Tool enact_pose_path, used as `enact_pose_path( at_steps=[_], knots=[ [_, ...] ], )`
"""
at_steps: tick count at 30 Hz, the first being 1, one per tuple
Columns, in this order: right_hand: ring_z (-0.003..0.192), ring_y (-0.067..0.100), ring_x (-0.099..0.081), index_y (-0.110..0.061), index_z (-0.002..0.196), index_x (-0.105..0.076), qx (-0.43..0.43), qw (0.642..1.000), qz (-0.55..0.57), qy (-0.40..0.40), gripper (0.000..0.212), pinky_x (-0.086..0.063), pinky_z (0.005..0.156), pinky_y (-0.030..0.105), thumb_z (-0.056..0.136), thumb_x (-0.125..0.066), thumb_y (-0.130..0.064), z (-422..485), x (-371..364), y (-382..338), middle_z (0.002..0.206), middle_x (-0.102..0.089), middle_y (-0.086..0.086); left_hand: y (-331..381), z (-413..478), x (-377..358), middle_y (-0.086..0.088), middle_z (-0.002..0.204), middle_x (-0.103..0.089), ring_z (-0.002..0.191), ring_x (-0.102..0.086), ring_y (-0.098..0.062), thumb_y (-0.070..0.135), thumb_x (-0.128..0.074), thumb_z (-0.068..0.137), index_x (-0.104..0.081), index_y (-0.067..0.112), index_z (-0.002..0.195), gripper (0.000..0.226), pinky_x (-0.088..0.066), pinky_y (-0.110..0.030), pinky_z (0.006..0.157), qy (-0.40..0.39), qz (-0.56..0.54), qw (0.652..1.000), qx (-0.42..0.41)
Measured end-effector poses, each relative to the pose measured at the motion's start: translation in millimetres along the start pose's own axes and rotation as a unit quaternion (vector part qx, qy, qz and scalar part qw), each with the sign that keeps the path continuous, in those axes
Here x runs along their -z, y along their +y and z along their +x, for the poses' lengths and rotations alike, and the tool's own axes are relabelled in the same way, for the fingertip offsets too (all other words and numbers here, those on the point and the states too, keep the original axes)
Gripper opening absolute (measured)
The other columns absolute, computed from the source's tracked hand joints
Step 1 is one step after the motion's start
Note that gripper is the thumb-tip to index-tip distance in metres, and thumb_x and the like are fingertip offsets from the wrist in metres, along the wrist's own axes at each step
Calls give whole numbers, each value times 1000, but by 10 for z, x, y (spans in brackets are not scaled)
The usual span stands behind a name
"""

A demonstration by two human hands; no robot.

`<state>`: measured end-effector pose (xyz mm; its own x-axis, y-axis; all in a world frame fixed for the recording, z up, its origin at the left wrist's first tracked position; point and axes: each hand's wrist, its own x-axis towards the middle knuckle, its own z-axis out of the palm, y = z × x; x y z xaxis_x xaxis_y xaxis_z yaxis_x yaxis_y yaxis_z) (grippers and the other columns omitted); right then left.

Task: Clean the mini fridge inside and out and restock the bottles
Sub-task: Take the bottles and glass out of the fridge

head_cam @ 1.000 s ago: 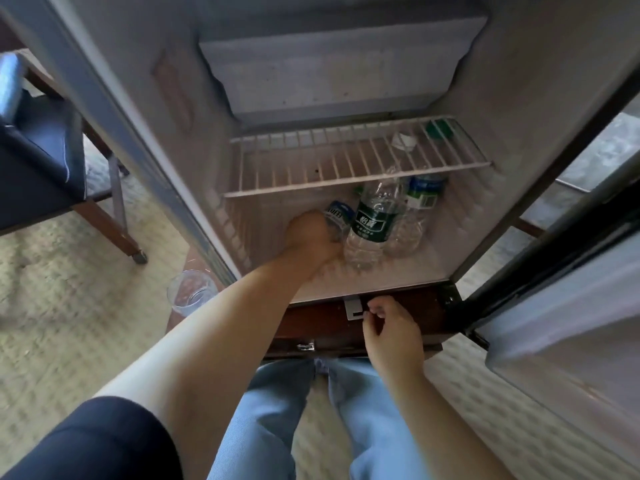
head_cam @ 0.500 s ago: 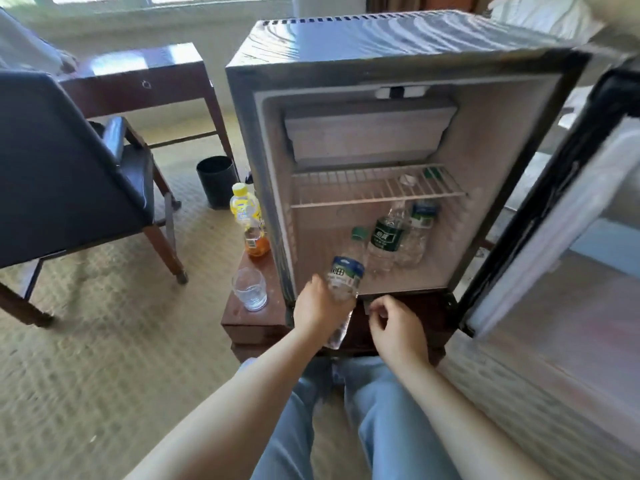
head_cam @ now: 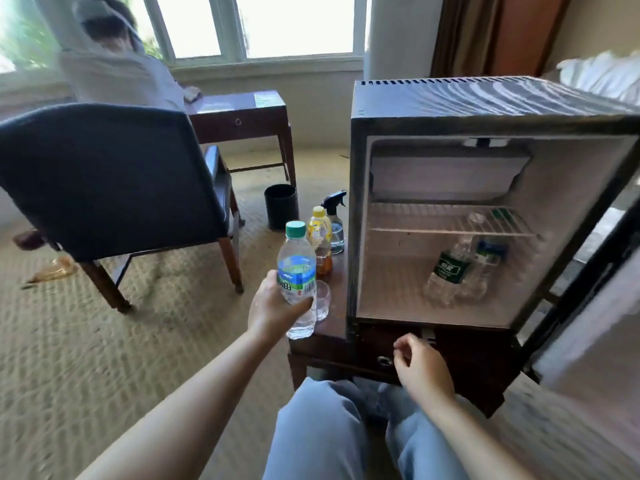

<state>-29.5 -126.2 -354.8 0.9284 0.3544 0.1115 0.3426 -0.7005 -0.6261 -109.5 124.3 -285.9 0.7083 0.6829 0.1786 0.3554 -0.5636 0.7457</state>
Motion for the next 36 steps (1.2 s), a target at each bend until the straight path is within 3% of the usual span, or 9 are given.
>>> enact_pose_path(
  at_steps=[6,12,16,22,26,31,36],
  knots=[
    [83,17,-62,-20,92,-64,-6,999,-1,-38,8,-48,71,30,86,-62,-14,442,-340,9,90,-65,-6,-119,729,-9,2,101,-64,91,-63,-13,29,-84,63,-52,21,104,53,-52,-31,79,48,-77,995,27],
    [80,13,-64,-22,85,-64,-32,998,48,-29,12,-41,67,23,85,-66,-10,682,-620,130,79,-61,-13,-169,1430,-283,9,97,-66,91,-64,-11,32,-85,65,-51,23,106,54,-52,-36,88,72,-137,986,64],
    [73,7,-60,-20,85,-66,-9,997,72,-25,10,-40,62,15,84,-68,-11,798,-753,94,76,-62,-14,-343,1625,-563,11,98,-67,93,-65,-14,36,-84,61,-49,32,105,57,-53,-39,88,22,-98,992,83],
    [64,8,-59,-24,84,-64,-16,998,44,-47,9,-45,56,27,84,-67,-16,819,-793,137,69,-57,-17,-493,1683,-941,9,101,-67,96,-64,-14,28,-87,59,-46,36,100,58,-53,-39,89,-51,-84,990,98],
    [62,11,-60,-27,84,-63,-30,998,34,-49,11,-46,55,27,83,-67,-16,842,-759,221,66,-57,-15,-481,1755,-1025,8,102,-65,98,-62,-16,22,-85,61,-48,32,103,58,-52,-38,89,-59,-74,990,106],
    [63,2,-56,-27,86,-64,-40,997,34,-53,10,-45,57,24,84,-66,-16,824,-723,276,68,-54,-20,-534,1790,-1093,9,100,-62,98,-62,-18,20,-86,62,-49,28,104,57,-51,-34,85,-82,-89,983,141],
    [67,5,-56,-25,91,-63,-63,996,11,-57,9,-42,58,23,86,-63,-17,850,-672,322,77,-57,-17,-495,1726,-1051,0,109,-62,102,-60,-20,30,-86,66,-47,18,116,65,-49,-34,83,-112,-52,980,154]
  ],
)
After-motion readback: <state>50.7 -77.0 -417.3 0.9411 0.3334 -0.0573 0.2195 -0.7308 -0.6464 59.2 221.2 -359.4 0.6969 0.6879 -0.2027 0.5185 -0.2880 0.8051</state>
